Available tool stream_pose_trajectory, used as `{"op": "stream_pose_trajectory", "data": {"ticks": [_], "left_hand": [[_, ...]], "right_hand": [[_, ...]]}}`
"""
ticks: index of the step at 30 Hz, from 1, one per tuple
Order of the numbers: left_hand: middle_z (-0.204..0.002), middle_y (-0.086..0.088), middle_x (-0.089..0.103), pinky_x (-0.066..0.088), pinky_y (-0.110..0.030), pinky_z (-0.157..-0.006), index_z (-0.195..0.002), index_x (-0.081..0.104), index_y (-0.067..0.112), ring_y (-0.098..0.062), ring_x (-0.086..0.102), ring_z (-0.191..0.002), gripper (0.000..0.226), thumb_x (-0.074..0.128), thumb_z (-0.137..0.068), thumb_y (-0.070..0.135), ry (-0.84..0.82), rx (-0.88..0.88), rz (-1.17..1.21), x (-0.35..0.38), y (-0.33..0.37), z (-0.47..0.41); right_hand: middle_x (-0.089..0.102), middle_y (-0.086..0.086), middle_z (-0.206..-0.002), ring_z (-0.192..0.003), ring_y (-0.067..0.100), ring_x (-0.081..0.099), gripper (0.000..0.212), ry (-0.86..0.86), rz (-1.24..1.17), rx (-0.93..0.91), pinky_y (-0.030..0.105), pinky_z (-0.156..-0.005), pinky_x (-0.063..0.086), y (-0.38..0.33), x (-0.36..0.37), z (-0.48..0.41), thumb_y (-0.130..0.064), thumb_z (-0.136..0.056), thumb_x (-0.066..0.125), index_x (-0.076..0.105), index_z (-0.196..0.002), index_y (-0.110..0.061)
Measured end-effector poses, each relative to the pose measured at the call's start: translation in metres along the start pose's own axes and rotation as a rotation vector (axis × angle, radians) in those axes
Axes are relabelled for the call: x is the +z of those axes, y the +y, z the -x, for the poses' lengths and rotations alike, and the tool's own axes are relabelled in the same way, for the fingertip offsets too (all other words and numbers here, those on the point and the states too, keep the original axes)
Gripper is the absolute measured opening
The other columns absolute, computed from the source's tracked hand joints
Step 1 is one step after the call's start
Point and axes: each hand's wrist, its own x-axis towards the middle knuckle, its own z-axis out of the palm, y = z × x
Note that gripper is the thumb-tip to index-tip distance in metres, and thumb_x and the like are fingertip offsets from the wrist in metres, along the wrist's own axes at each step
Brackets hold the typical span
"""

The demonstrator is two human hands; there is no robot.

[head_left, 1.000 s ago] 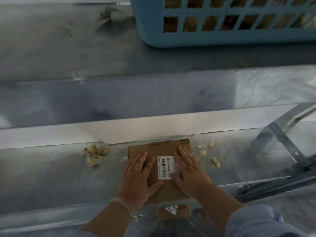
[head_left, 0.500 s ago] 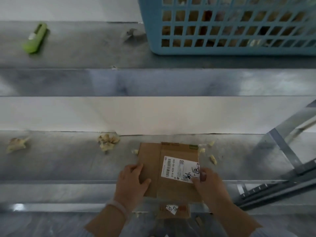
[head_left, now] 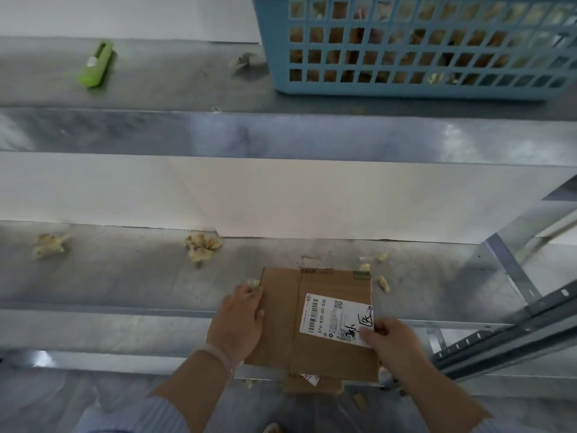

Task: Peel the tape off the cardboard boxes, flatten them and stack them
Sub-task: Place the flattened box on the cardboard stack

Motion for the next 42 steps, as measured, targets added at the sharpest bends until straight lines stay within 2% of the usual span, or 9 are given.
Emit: {"op": "stream_pose_trajectory", "data": {"ticks": [6, 10, 14, 18, 22, 25, 30, 36, 42], "left_hand": [[-0.148, 0.006, 0.028, 0.047, -0.034, -0.089, -0.144, 0.033, 0.022, -0.022, 0.042, -0.115, 0.047, 0.034, -0.099, 0.036, 0.004, -0.006, -0.254, -0.007, -0.01, -0.024], [-0.152, 0.001, 0.03, 0.039, -0.04, -0.104, -0.147, 0.032, 0.018, -0.027, 0.038, -0.126, 0.052, 0.043, -0.097, 0.031, 0.003, -0.094, -0.069, -0.01, -0.024, -0.042], [-0.123, -0.007, 0.05, 0.044, -0.038, -0.099, -0.121, 0.062, 0.016, -0.028, 0.052, -0.11, 0.032, 0.061, -0.089, 0.019, 0.124, -0.099, 0.13, -0.01, -0.027, -0.037], [-0.095, 0.008, 0.061, 0.053, -0.033, -0.081, -0.095, 0.061, 0.039, -0.012, 0.062, -0.088, 0.01, 0.062, -0.087, 0.032, 0.071, -0.139, 0.26, 0.002, -0.015, -0.005], [-0.114, 0.003, 0.055, 0.048, -0.023, -0.084, -0.137, 0.041, 0.031, -0.013, 0.057, -0.099, 0.058, 0.065, -0.086, 0.042, -0.112, -0.191, 0.404, 0.018, 0.008, 0.027], [-0.125, 0.004, 0.055, 0.048, -0.024, -0.093, -0.148, 0.024, 0.029, -0.013, 0.056, -0.111, 0.078, 0.069, -0.085, 0.039, -0.169, -0.227, 0.572, 0.018, 0.018, 0.041], [-0.091, 0.005, 0.061, 0.042, -0.011, -0.061, -0.131, 0.046, 0.021, -0.006, 0.059, -0.081, 0.05, 0.065, -0.088, 0.038, -0.01, -0.332, 0.6, 0.002, 0.014, 0.061], [-0.078, 0.006, 0.059, 0.04, -0.008, -0.051, -0.115, 0.046, 0.029, -0.006, 0.058, -0.069, 0.038, 0.068, -0.086, 0.036, 0.162, -0.365, 0.531, -0.036, -0.012, 0.088], [-0.077, 0.005, 0.061, 0.04, -0.011, -0.052, -0.116, 0.049, 0.028, -0.004, 0.058, -0.068, 0.04, 0.07, -0.084, 0.037, 0.314, -0.46, 0.523, -0.078, -0.06, 0.112]], "right_hand": [[0.071, -0.008, -0.087, -0.081, 0.015, 0.066, 0.01, 0.009, 0.032, 0.013, 0.039, -0.076, 0.058, 0.007, -0.002, -0.006, -0.034, -0.086, 0.07, 0.067, -0.091, -0.026], [0.071, -0.01, -0.087, -0.081, 0.012, 0.066, 0.007, 0.003, 0.01, 0.011, 0.04, -0.076, 0.059, 0.013, -0.005, -0.008, -0.032, -0.088, 0.068, 0.069, -0.093, -0.026], [0.071, -0.01, -0.086, -0.08, 0.013, 0.066, 0.004, 0.004, -0.003, 0.007, 0.04, -0.074, 0.059, 0.013, -0.005, -0.009, -0.03, -0.089, 0.068, 0.067, -0.089, -0.026], [0.071, -0.008, -0.085, -0.078, 0.015, 0.067, 0.005, -0.012, -0.016, 0.012, 0.04, -0.071, 0.06, 0.012, -0.007, -0.008, -0.03, -0.089, 0.068, 0.066, -0.085, -0.027], [0.071, -0.008, -0.087, -0.078, 0.014, 0.066, 0.007, -0.009, -0.022, -0.01, 0.032, -0.067, 0.057, 0.012, -0.009, -0.005, -0.03, -0.09, 0.067, 0.067, -0.093, -0.024], [0.07, -0.009, -0.089, -0.079, 0.011, 0.064, 0.011, 0.002, -0.006, -0.049, 0.025, -0.059, 0.048, 0.012, -0.01, 0.0, -0.034, -0.091, 0.065, 0.066, -0.096, -0.024], [0.069, -0.01, -0.088, -0.08, 0.008, 0.062, 0.011, -0.039, -0.042, -0.131, 0.026, -0.06, 0.046, 0.005, -0.006, 0.005, -0.033, -0.092, 0.064, 0.065, -0.096, -0.023], [0.071, -0.004, -0.082, -0.078, 0.016, 0.066, 0.011, -0.088, -0.096, -0.231, 0.042, -0.075, 0.057, -0.03, 0.025, 0.012, -0.031, -0.088, 0.069, 0.065, -0.085, -0.021], [0.069, -0.004, -0.08, -0.076, 0.014, 0.064, 0.015, -0.133, -0.06, -0.376, 0.031, -0.064, 0.051, -0.096, 0.06, 0.031, -0.035, -0.087, 0.069, 0.064, -0.084, -0.021]]}}
